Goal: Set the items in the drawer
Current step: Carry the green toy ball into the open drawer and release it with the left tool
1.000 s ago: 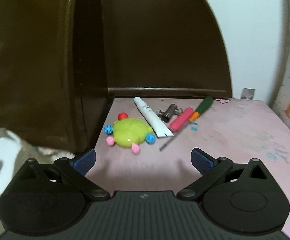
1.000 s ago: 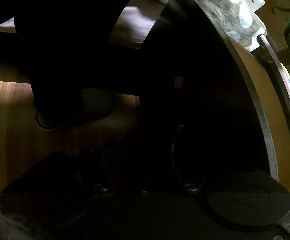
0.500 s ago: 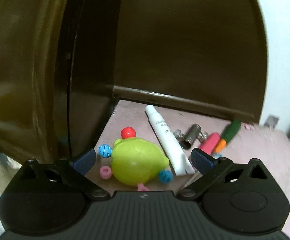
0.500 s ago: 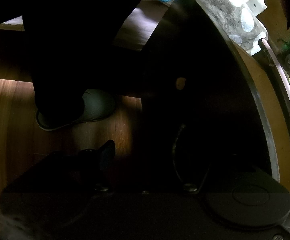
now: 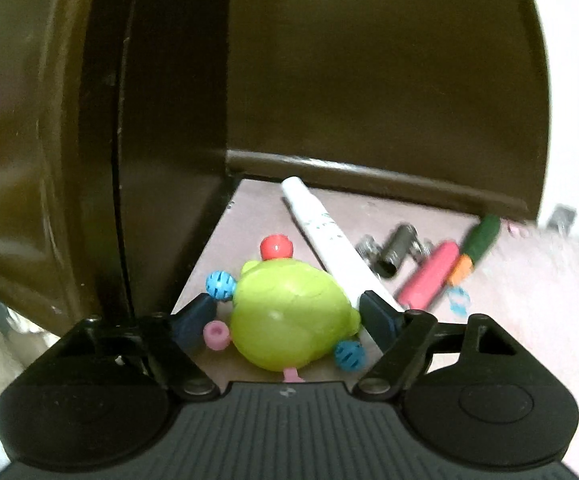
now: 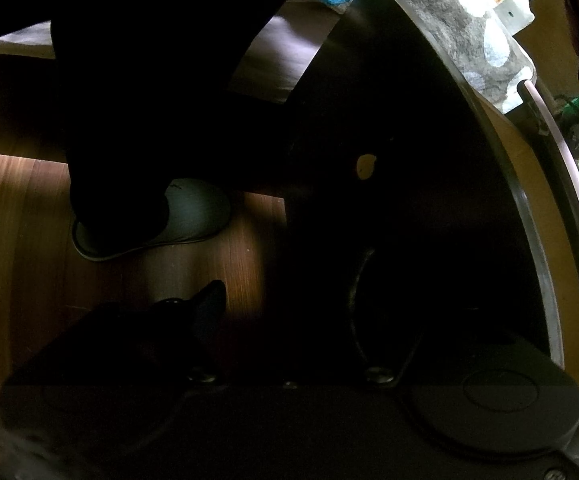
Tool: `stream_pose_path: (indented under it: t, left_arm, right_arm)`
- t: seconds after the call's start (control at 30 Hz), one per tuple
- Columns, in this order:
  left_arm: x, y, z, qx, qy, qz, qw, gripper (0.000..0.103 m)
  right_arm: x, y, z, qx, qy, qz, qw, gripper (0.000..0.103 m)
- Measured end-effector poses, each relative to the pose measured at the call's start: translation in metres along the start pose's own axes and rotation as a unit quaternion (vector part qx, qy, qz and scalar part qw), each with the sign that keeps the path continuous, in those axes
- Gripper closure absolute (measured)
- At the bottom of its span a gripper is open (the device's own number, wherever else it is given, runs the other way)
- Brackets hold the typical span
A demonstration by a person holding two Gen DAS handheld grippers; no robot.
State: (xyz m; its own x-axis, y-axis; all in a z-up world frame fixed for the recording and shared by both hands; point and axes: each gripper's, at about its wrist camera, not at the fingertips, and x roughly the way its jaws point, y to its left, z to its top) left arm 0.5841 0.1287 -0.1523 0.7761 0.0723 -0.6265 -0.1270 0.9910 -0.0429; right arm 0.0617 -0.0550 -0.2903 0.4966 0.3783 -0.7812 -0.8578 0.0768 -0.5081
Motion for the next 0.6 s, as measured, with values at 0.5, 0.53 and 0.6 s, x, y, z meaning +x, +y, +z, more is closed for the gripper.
stream_pose_path:
  t: [0.5,0.53,0.6]
  left_arm:
    - [-0.085,-0.012,-0.044,0.014,0.026,-0.074,0.9968,0.024]
    - [-0.093,-0.013,-0.046,0.012,0.028,-0.080,0.9963,0.024]
    - [-0.108,-0.017,-0.053,0.008,0.031,-0.095,0.9950,0.024]
  right_arm:
    - [0.000,0.000,0.002,-0.002,0.004,0.001,1.000,0.030]
    - [0.000,-0.001,0.002,-0.002,0.004,0.001,1.000,0.030]
    - [0.000,-0.001,0.002,-0.002,0.005,0.001,1.000,0.030]
